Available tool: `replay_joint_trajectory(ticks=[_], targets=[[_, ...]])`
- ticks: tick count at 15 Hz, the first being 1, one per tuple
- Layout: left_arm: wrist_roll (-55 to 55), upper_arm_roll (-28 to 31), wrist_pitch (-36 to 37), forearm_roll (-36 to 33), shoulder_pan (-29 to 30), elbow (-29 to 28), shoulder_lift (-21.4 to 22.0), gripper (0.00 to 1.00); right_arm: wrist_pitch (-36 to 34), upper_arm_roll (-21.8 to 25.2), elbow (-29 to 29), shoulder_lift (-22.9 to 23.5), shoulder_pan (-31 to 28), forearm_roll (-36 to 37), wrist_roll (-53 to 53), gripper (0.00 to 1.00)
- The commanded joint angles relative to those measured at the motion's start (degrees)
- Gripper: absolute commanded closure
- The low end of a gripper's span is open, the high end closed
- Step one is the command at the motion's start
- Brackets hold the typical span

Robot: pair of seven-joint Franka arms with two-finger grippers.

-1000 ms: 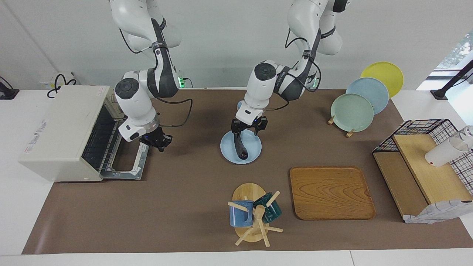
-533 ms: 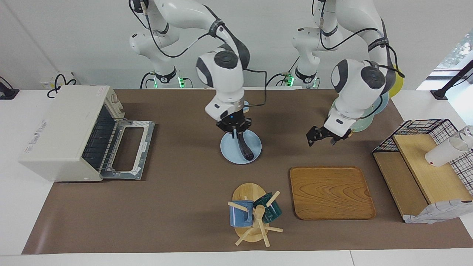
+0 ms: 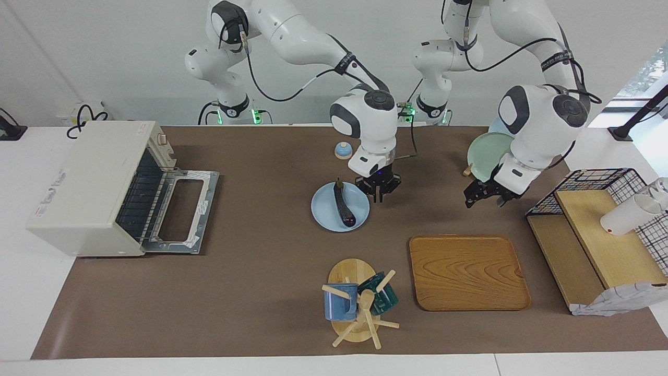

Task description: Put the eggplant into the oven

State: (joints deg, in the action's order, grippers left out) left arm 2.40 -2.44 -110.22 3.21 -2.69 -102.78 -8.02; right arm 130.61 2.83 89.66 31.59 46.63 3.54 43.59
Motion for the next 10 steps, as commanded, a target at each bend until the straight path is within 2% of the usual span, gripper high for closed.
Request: replay_joint_trajectory(ticks=[1, 6, 8, 10], targets=[[-0.4, 0.0, 8.2, -1.8, 1.1, 5.1, 2.0, 0.00, 3.5, 0.1, 5.8, -2.7, 0.0, 0.7, -2.9, 0.76], [-0.4, 0.2, 20.9, -3.9, 1.0, 7.8, 10.9, 0.00, 8.4, 0.1, 11.5, -4.3, 0.5, 0.7, -3.2, 0.76], [-0.4, 0.2, 23.9, -3.9, 1.0, 6.7, 13.2, 0.00, 8.6, 0.1, 11.8, -4.3, 0.5, 0.6, -3.2, 0.77], [-0.2, 0.2, 21.2, -3.9, 0.8, 1.8, 15.2, 0.00, 9.7, 0.1, 12.8, -4.4, 0.5, 0.6, -3.1, 0.78]])
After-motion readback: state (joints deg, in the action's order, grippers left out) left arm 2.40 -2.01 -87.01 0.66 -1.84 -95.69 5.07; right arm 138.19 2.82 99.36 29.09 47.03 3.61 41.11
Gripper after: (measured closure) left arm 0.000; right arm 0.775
